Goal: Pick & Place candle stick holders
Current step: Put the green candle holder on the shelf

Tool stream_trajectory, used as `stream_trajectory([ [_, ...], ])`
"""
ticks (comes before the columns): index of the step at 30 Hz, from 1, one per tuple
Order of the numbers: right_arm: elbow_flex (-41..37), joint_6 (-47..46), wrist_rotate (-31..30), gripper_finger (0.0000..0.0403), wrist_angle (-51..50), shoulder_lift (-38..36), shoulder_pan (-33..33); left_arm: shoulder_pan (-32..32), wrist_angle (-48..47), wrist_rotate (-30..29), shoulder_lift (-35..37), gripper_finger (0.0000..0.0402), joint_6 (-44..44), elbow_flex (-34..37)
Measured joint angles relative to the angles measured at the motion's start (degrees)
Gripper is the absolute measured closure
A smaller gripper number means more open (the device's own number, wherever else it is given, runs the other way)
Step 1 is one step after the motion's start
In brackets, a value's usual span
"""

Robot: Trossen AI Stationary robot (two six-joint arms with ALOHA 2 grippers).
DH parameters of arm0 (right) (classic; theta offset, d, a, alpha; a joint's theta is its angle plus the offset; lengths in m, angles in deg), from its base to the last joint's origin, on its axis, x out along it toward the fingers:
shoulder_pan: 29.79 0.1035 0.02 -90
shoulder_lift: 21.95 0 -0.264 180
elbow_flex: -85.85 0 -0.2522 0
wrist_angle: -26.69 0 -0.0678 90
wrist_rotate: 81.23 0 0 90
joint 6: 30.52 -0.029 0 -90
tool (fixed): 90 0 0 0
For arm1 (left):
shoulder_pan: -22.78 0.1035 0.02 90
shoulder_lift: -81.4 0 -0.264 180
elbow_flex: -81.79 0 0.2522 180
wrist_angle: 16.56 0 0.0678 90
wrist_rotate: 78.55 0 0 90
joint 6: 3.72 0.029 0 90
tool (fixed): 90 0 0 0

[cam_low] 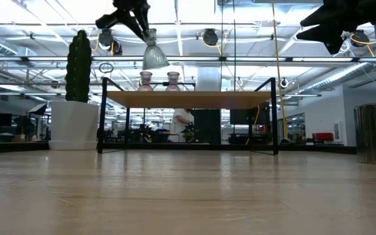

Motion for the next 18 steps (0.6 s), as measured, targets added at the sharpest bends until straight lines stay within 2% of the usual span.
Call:
stream_trajectory([
  [9,0.0,0.0,-0.4,0.0243,0.2,0.0,0.0,3.9,0.5,2.7,-0.6,0.0370,1.2,0.0],
  [18,0.0,-0.7,-0.3,0.0243,0.2,0.0,0.0,6.1,-0.7,9.4,-5.7,0.0370,4.5,-2.1],
])
